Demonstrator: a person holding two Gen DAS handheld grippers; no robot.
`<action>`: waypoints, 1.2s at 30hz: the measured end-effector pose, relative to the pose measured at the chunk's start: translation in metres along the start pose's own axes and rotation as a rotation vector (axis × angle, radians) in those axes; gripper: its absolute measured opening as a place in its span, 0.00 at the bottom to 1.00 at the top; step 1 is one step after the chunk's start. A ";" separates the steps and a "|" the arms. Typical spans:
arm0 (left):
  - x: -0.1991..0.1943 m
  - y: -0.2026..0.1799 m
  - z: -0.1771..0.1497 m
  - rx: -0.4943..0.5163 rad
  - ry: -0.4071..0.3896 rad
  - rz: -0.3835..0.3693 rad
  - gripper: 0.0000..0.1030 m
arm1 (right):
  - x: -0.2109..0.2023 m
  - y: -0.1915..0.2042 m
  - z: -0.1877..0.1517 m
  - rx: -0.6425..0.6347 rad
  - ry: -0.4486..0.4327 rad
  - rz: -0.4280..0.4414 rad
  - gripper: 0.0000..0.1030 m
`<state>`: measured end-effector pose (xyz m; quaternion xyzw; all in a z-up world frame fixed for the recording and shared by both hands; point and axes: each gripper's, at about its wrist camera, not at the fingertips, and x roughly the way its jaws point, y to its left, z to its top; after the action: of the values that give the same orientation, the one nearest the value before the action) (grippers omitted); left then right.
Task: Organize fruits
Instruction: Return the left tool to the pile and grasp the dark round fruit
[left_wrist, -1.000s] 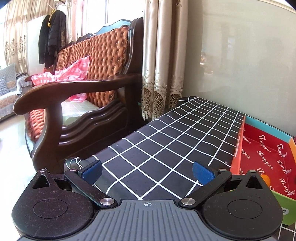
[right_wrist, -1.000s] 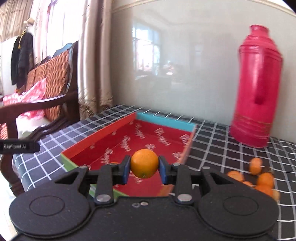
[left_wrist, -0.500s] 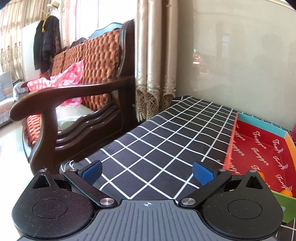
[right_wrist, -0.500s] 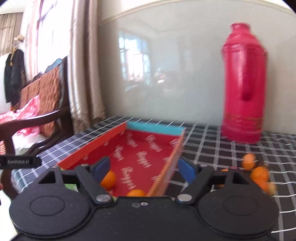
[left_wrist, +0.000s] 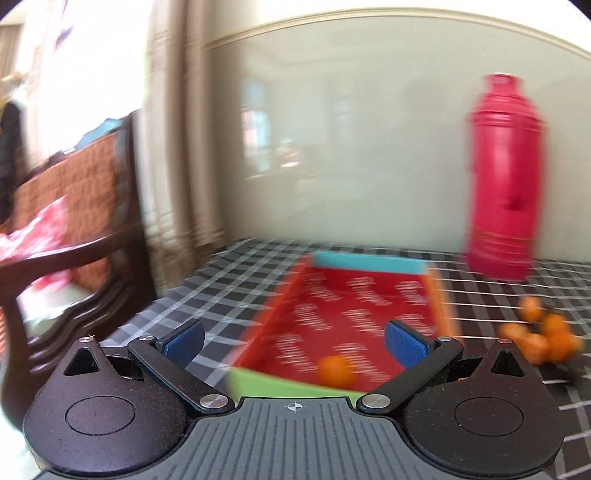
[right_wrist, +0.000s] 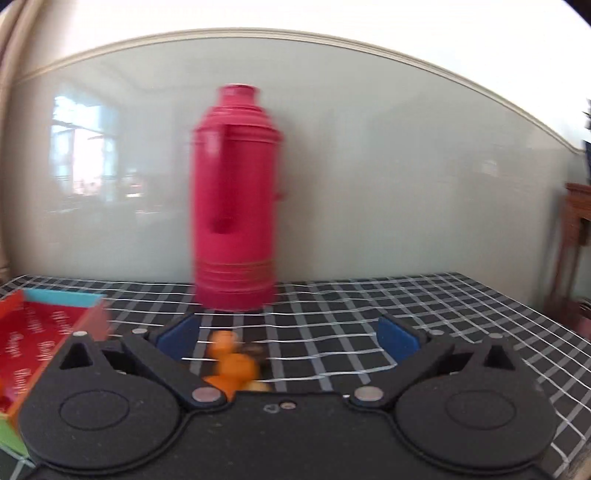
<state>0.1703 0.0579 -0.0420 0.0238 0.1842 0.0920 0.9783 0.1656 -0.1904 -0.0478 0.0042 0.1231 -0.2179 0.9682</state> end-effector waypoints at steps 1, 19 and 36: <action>-0.001 -0.012 0.000 0.017 -0.007 -0.034 1.00 | 0.002 -0.009 -0.001 0.011 0.003 -0.042 0.94; -0.003 -0.187 -0.030 0.226 0.048 -0.351 0.87 | 0.007 -0.089 -0.014 0.038 0.046 -0.318 0.94; 0.018 -0.227 -0.040 0.182 0.190 -0.442 0.46 | 0.011 -0.110 -0.018 0.070 0.082 -0.271 0.94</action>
<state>0.2115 -0.1611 -0.1040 0.0619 0.2833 -0.1391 0.9469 0.1248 -0.2933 -0.0628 0.0303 0.1543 -0.3505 0.9233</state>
